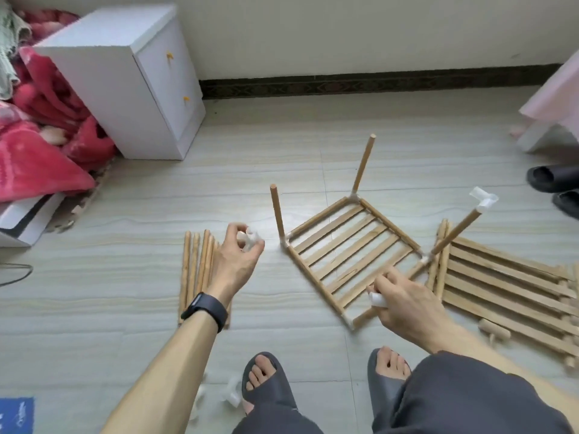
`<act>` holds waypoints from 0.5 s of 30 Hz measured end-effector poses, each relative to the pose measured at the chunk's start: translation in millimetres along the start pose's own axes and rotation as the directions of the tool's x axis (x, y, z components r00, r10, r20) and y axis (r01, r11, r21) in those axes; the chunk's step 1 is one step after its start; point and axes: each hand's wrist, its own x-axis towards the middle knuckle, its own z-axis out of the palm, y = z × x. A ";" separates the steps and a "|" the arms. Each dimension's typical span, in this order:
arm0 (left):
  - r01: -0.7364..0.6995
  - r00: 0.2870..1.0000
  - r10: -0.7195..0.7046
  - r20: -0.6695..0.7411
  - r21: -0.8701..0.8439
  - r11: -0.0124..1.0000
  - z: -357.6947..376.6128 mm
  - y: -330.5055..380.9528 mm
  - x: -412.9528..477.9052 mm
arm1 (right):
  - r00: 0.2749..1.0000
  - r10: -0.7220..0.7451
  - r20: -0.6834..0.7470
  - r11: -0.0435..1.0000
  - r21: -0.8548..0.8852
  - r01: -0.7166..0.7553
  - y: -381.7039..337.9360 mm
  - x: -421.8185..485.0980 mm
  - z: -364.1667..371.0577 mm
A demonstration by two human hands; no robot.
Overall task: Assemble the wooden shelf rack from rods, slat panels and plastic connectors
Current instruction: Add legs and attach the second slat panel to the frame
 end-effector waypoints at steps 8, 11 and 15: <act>-0.369 0.930 0.326 0.172 0.420 0.829 50.9 97.5 97.1 | 0.992 -0.098 0.084 0.992 0.092 0.090 15.0 -1.4 -0.7; -0.359 0.933 0.274 0.235 0.538 0.763 66.5 85.9 121.1 | 0.991 -0.118 0.062 0.989 0.099 0.111 22.1 -1.9 1.4; -0.295 0.951 0.165 0.261 0.612 0.734 68.3 58.0 128.2 | 0.994 -0.102 0.028 0.988 0.122 0.098 42.9 -2.2 -1.7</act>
